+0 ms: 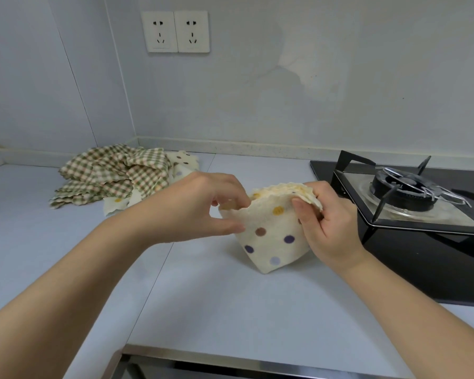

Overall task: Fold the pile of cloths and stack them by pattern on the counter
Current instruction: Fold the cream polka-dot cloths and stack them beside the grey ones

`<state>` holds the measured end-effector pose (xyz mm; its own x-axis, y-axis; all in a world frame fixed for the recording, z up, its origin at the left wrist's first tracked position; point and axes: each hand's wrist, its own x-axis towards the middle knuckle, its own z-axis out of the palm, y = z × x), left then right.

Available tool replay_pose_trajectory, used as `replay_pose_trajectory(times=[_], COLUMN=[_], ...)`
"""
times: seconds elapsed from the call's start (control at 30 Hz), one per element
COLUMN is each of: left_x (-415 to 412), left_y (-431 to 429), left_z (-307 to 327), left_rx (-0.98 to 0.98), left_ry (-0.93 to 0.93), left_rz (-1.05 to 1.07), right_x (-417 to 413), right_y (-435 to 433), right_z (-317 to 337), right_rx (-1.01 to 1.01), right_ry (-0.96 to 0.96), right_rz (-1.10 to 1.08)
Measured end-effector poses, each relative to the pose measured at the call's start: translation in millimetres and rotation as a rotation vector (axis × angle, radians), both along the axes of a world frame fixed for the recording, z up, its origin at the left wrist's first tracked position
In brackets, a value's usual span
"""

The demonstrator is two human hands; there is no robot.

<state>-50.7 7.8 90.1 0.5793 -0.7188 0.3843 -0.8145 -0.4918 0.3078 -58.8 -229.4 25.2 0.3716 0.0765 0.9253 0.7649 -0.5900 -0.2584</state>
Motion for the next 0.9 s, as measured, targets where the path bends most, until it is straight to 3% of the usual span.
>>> replay_pose_trajectory(times=[0.17, 0.37, 0.47, 0.6, 0.7, 0.9], left_x=[-4, -9, -17, -10, -1, 10], left_y=[-1, 3, -8, -4, 9, 21], left_z=[3, 12, 10, 5, 6, -8], left_rx=[0.179, 0.193, 0.268, 0.451, 0.37, -0.026], left_ry=[0.005, 0.128, 0.311, 0.567, 0.748, 1.036], left_rz=[0.021, 0.002, 0.028, 0.129, -0.003, -0.353], right_x=[-2, -2, -5, -6, 0, 6], right_y=[1, 3, 10, 15, 11, 24], right_z=[0, 0, -1, 5, 6, -7], right_rx=[-0.041, -0.039, -0.025, 0.044, 0.086, 0.137], right_ry=[-0.039, 0.029, 0.162, 0.517, 0.732, 0.965], right_rz=[-0.007, 0.038, 0.085, 0.187, 0.25, 0.382])
